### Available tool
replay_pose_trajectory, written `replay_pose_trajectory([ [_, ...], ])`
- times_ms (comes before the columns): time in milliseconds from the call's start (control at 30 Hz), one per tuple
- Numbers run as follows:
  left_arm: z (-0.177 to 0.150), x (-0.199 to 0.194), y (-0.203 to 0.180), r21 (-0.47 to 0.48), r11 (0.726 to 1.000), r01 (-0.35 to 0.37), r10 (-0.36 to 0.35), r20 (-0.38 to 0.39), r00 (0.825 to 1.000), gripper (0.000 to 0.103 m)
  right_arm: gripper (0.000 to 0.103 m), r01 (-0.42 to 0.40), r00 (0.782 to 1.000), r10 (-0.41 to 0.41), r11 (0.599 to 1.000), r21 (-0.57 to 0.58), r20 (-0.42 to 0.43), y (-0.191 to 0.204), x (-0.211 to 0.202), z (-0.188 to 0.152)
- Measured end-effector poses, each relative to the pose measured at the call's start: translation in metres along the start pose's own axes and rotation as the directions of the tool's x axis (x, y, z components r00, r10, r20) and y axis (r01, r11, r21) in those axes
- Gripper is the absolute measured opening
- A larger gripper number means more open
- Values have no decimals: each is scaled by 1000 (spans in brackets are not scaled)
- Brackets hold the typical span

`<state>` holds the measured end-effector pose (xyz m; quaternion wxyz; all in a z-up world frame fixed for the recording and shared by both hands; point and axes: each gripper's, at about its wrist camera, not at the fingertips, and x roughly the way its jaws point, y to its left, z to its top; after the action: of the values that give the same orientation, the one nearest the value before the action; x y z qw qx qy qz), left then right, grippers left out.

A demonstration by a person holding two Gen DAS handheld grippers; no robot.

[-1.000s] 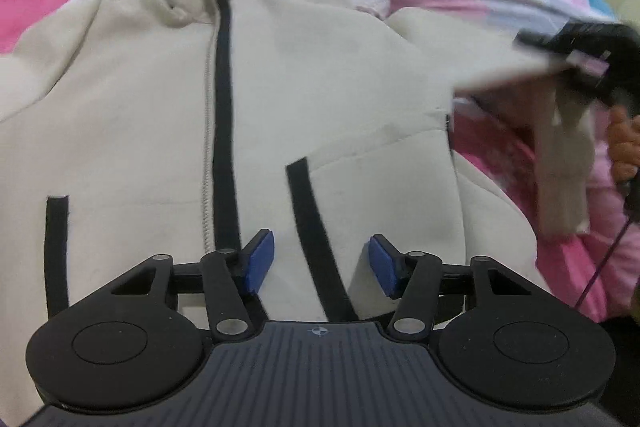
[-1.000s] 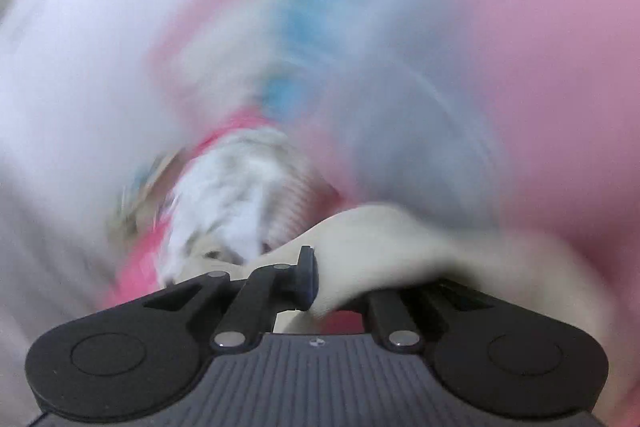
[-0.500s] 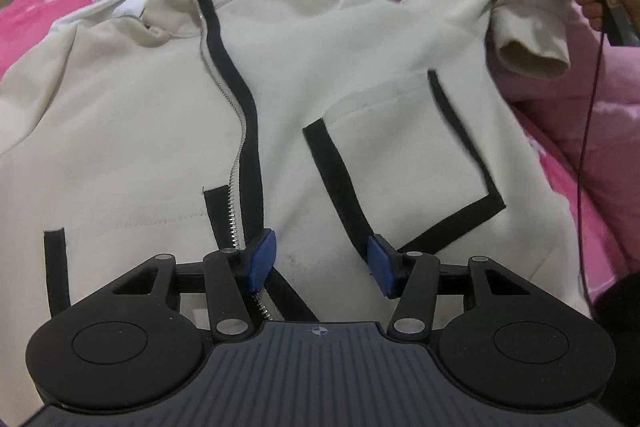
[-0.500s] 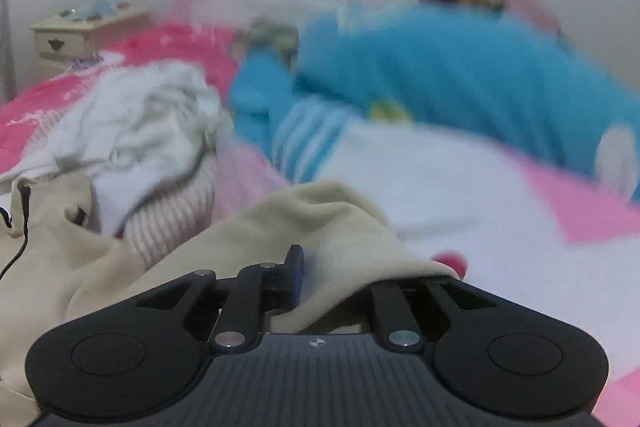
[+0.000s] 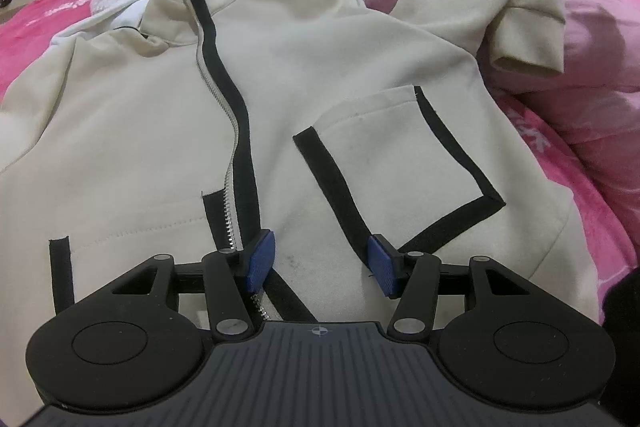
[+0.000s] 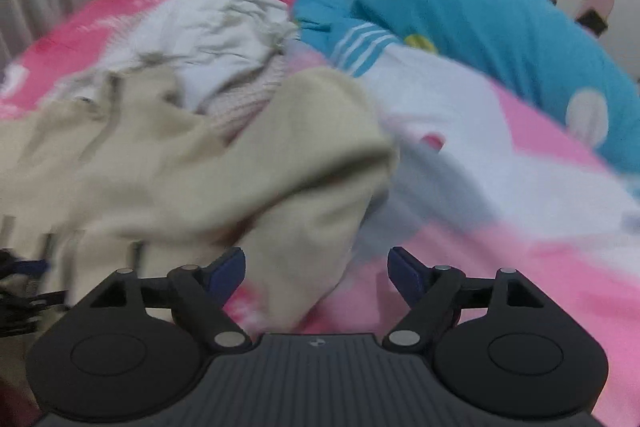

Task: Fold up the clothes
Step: 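Lay the sleeve over the hoodie front with the right gripper and release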

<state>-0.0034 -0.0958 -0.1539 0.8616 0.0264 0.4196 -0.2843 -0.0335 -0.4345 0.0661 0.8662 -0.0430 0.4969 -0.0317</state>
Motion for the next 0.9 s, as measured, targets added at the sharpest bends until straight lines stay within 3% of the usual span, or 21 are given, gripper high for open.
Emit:
replay_pose_trajectory([
  [100, 1, -1, -1, -8, 1000, -5, 5, -6, 1000, 53, 75, -167, 984, 171, 982, 86, -42, 16, 6, -47],
  [200, 3, -2, -2, -22, 1000, -11, 11, -11, 1000, 53, 68, -288, 933, 323, 934, 212, -157, 37, 48, -99],
  [400, 5, 0, 3, -49, 999, 3, -3, -6, 1000, 53, 66, -389, 855, 458, 877, 283, -244, 66, 112, -154],
  [433, 5, 0, 4, -51, 999, 3, -3, -6, 1000, 52, 67, -387, 848, 464, 872, 300, -257, 69, 121, -160],
  [467, 5, 0, 4, -52, 999, 3, -3, -5, 1000, 52, 61, -380, 850, 459, 874, 304, -256, 71, 124, -162],
  [500, 5, 0, 4, -53, 999, 2, -2, -5, 1000, 52, 30, -388, 842, 479, 857, 340, -246, 67, 120, -163],
  [533, 4, 0, 3, -53, 999, 1, -1, -4, 1000, 52, 10, -400, 829, 509, 829, 390, -232, 62, 113, -163],
  [600, 4, -1, 3, -51, 999, -2, 2, -4, 1000, 52, 7, -420, 800, 566, 766, 487, -199, 51, 99, -163],
  [667, 4, -1, 3, -51, 999, -1, 1, -3, 1000, 52, 7, -413, 785, 587, 733, 541, -197, 42, 87, -168],
  [833, 5, 0, 4, -42, 999, 8, -8, -4, 1000, 52, 6, -276, 785, 544, 736, 619, -297, 28, 107, -196],
  [900, 5, 0, 4, -33, 999, 11, -11, -4, 1000, 52, 8, -259, 797, 513, 767, 588, -318, 32, 111, -194],
])
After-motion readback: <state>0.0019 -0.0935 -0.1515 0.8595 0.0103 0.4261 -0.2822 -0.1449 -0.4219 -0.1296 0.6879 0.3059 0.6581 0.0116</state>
